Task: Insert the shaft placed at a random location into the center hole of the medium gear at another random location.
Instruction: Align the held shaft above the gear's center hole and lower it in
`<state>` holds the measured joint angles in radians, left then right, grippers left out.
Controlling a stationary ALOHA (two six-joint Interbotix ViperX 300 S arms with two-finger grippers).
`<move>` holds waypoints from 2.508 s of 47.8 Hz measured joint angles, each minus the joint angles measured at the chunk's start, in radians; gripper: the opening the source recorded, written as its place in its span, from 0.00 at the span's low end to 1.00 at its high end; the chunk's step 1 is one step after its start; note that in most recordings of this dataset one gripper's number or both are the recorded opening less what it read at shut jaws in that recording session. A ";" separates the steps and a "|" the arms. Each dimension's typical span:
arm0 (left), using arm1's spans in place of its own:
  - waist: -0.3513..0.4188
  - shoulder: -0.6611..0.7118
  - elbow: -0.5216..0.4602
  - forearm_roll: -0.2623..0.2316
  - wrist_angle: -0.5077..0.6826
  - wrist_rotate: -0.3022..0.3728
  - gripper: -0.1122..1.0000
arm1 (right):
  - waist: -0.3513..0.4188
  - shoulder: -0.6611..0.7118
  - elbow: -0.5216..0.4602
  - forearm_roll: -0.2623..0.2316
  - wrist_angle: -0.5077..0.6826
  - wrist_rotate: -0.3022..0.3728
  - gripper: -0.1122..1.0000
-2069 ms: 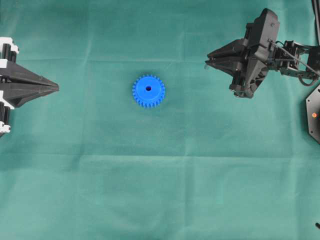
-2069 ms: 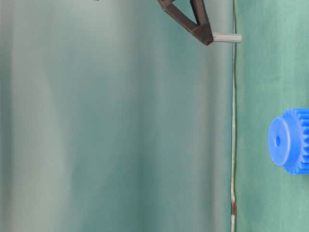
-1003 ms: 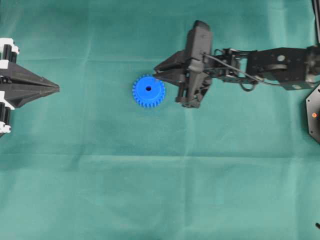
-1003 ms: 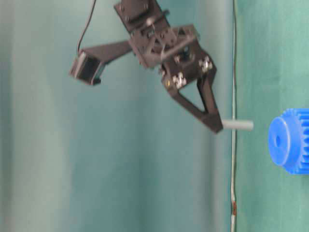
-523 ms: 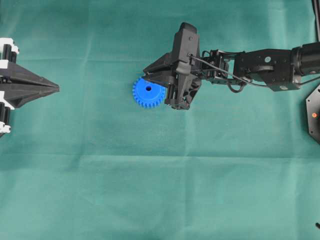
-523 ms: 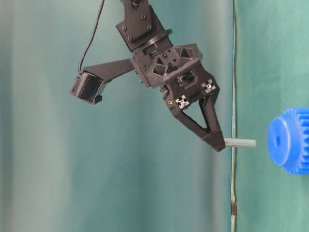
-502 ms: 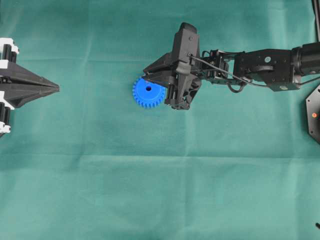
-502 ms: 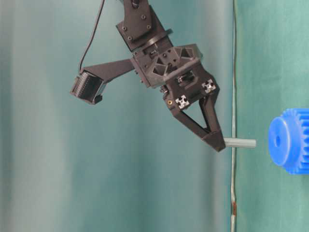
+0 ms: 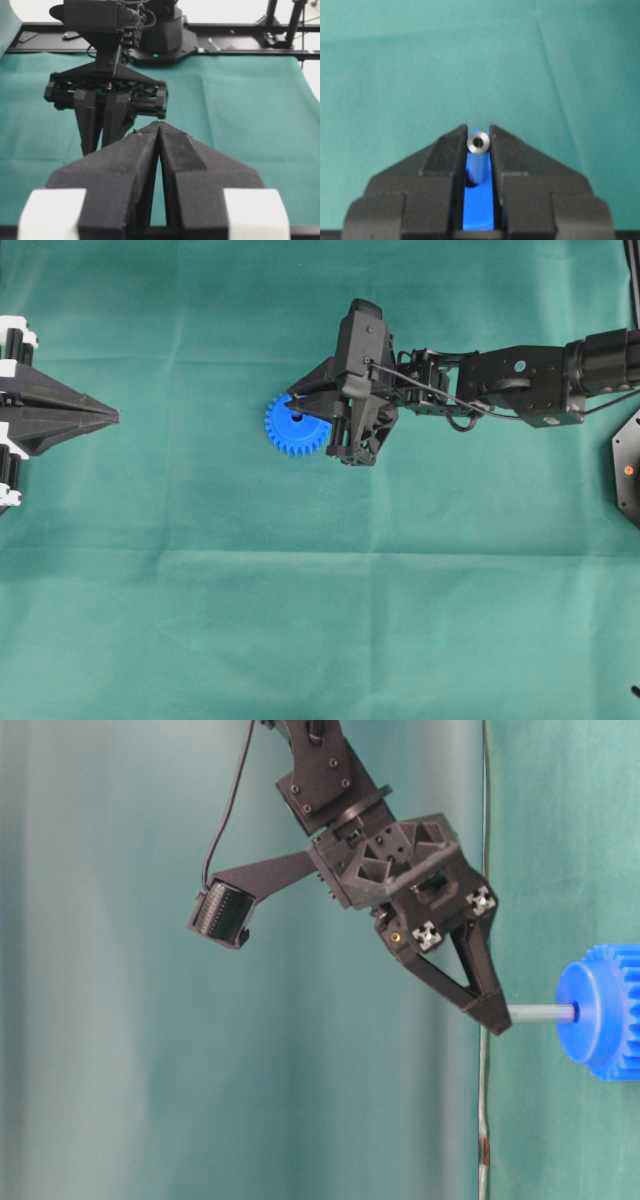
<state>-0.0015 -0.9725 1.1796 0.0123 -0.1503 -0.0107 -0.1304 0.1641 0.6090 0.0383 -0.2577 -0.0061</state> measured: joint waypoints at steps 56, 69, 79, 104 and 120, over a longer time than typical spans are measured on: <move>0.000 0.000 0.000 0.000 0.000 0.000 0.10 | 0.011 -0.026 0.000 0.005 0.003 0.000 0.22; 0.000 0.000 0.000 0.000 0.000 0.000 0.10 | 0.014 0.002 0.002 0.017 -0.006 0.000 0.22; -0.002 0.000 0.000 0.002 0.000 0.000 0.10 | 0.014 0.003 0.012 0.018 -0.029 0.000 0.22; 0.000 0.000 0.000 0.000 0.002 0.000 0.10 | 0.017 0.075 0.015 0.018 -0.069 0.008 0.22; 0.000 -0.002 0.000 0.000 0.008 0.000 0.10 | 0.018 0.086 0.015 0.020 -0.069 0.008 0.22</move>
<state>-0.0015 -0.9741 1.1796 0.0123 -0.1427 -0.0107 -0.1120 0.2500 0.6243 0.0583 -0.3267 0.0015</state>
